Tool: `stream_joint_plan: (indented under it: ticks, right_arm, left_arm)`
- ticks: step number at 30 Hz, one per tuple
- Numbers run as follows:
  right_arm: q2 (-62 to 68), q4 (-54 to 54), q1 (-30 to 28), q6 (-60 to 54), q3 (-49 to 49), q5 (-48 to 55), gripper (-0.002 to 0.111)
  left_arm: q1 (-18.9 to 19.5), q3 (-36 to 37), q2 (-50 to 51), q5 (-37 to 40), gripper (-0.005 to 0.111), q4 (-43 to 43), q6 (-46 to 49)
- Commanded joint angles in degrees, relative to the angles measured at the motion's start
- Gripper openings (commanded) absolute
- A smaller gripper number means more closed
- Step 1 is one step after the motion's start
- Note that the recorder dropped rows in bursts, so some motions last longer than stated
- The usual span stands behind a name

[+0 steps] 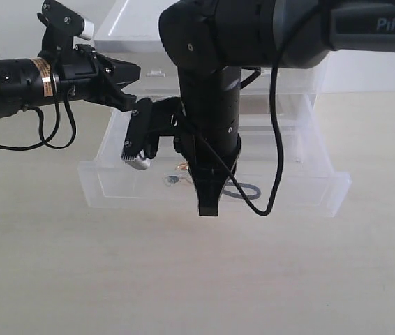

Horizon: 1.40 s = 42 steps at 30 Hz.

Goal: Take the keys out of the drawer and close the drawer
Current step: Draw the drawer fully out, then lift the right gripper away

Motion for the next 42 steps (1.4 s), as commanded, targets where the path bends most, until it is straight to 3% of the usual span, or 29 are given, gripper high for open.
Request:
stream_joint_plan:
  ticks: [1, 10, 18, 21, 24, 26, 30, 38, 42]
  right_arm:
    - [-0.9, 1.0, -0.1, 1.7, -0.2, 2.4, 0.0]
    - [-1.3, 1.0, -0.1, 1.6, -0.2, 3.2, 0.004]
    - [-4.2, 1.0, -0.1, 3.6, -0.3, 3.2, 0.049]
    - [-5.0, 0.8, -0.1, 4.3, -0.3, 1.4, 0.057]
    - [-6.0, -0.5, -0.1, 5.8, -0.3, -1.9, 0.053]
    - [-6.5, -2.2, -0.1, 7.4, -0.3, -4.1, 0.041]
    - [-6.8, -7.5, -0.2, 13.4, -0.3, -8.0, 0.0]
    - [-6.6, -8.2, -6.9, 33.7, -0.3, -15.6, 0.003]
    - [-5.9, 4.8, -13.0, 38.0, -0.3, -16.9, 0.003]
  left_arm:
    - [1.3, -2.1, -0.2, 4.1, 0.004, -10.2, -0.9]
    - [1.3, -2.1, -0.2, 4.5, 0.004, -10.5, -0.9]
    - [1.3, -2.1, -0.2, 4.5, 0.004, -12.6, -0.9]
    - [1.3, -2.1, -0.2, 4.5, 0.004, -12.6, -0.9]
    - [1.3, -2.1, -0.2, 4.5, 0.004, -12.6, -0.9]
    - [1.3, -2.1, -0.2, 4.5, 0.004, -12.6, -0.9]
    - [1.3, -2.1, -0.2, 4.5, 0.004, -12.6, -0.9]
    - [1.3, -2.1, -0.2, 4.5, 0.004, -12.6, -0.9]
    - [1.3, -2.1, -0.2, 4.5, 0.004, -12.6, -0.9]
